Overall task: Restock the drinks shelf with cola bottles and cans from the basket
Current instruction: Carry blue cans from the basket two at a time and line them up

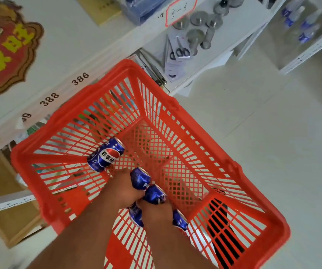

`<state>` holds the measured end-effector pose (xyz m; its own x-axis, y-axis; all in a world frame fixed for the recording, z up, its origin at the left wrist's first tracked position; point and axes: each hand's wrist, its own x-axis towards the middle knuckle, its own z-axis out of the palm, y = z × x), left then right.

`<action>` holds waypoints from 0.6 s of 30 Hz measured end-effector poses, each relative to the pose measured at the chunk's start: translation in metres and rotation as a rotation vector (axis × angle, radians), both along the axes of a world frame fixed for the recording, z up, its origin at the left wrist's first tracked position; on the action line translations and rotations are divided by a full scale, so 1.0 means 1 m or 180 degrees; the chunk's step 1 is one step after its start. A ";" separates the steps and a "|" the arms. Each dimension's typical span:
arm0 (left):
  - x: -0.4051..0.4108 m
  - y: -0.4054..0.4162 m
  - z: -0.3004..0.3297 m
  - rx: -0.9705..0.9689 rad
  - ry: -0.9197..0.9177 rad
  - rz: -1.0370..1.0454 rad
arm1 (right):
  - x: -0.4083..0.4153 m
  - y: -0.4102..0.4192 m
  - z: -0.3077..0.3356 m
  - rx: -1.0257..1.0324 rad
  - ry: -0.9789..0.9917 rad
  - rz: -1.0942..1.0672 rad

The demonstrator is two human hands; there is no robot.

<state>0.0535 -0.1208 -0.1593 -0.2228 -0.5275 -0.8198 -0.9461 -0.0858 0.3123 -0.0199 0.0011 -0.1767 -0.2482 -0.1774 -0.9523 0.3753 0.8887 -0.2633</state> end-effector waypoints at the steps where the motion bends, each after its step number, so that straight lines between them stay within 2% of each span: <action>1: 0.000 0.000 0.008 -0.0076 0.0083 0.0056 | -0.006 -0.002 0.008 -0.0086 0.0001 -0.0168; 6: -0.001 0.001 0.089 -0.0328 0.0491 0.0416 | -0.039 -0.004 0.094 -0.0716 0.0033 -0.0474; 10: -0.015 -0.002 0.180 -0.0443 0.1007 0.0734 | -0.072 0.000 0.187 -0.1263 0.0375 -0.0274; 18: -0.108 0.028 0.344 -0.0041 0.2406 0.0902 | -0.183 0.045 0.357 -0.2086 0.1138 -0.0348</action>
